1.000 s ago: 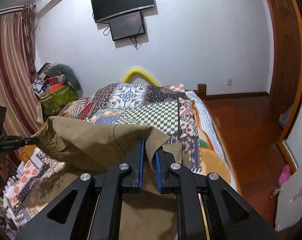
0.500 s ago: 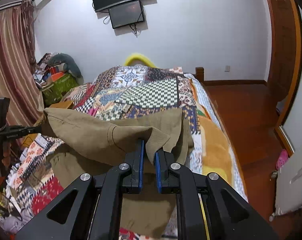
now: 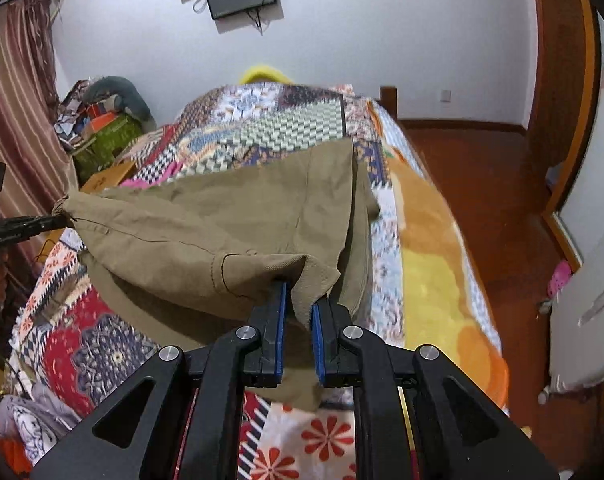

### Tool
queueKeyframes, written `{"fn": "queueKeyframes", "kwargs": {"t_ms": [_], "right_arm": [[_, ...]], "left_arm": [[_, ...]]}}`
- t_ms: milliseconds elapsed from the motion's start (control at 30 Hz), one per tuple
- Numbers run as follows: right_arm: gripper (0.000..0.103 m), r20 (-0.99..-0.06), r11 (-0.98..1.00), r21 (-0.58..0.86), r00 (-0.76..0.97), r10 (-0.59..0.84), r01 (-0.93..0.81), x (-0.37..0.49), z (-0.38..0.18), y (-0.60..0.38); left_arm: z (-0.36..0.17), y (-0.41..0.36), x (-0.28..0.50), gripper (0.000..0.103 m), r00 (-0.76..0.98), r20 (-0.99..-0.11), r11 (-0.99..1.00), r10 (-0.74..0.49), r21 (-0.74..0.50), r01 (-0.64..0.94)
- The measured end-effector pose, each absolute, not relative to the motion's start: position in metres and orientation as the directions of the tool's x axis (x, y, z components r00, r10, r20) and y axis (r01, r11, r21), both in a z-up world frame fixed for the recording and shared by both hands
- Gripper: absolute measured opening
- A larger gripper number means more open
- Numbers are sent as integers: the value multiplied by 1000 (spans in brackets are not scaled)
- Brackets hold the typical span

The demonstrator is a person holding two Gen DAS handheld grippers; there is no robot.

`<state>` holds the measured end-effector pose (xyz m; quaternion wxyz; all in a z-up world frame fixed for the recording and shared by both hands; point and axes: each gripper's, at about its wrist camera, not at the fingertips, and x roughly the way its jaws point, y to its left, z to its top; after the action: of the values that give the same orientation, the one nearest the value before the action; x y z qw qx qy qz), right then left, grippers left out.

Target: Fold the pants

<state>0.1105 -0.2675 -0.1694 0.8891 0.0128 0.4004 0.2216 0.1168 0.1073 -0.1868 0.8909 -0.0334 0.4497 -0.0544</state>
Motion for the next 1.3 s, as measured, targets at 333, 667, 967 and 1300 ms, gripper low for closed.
{"fn": "queueKeyframes", "kwargs": {"t_ms": [333, 667, 967, 1300], "right_arm": [[21, -788, 929, 152, 526, 319, -337, 104, -194, -279], [27, -804, 960, 108, 545, 238, -260, 119, -186, -305], [41, -732, 952, 110, 624, 273, -286, 171, -154, -295], [42, -732, 929, 118, 601, 320, -352, 244, -165, -256]], "left_arm": [[-194, 133, 104, 3, 577, -814, 996, -60, -85, -15], [-164, 141, 129, 4, 630, -776, 998, -14, -50, -40], [-177, 143, 188, 8, 601, -798, 993, -48, -102, -57], [-212, 146, 241, 19, 517, -846, 979, -128, -190, -69]]}}
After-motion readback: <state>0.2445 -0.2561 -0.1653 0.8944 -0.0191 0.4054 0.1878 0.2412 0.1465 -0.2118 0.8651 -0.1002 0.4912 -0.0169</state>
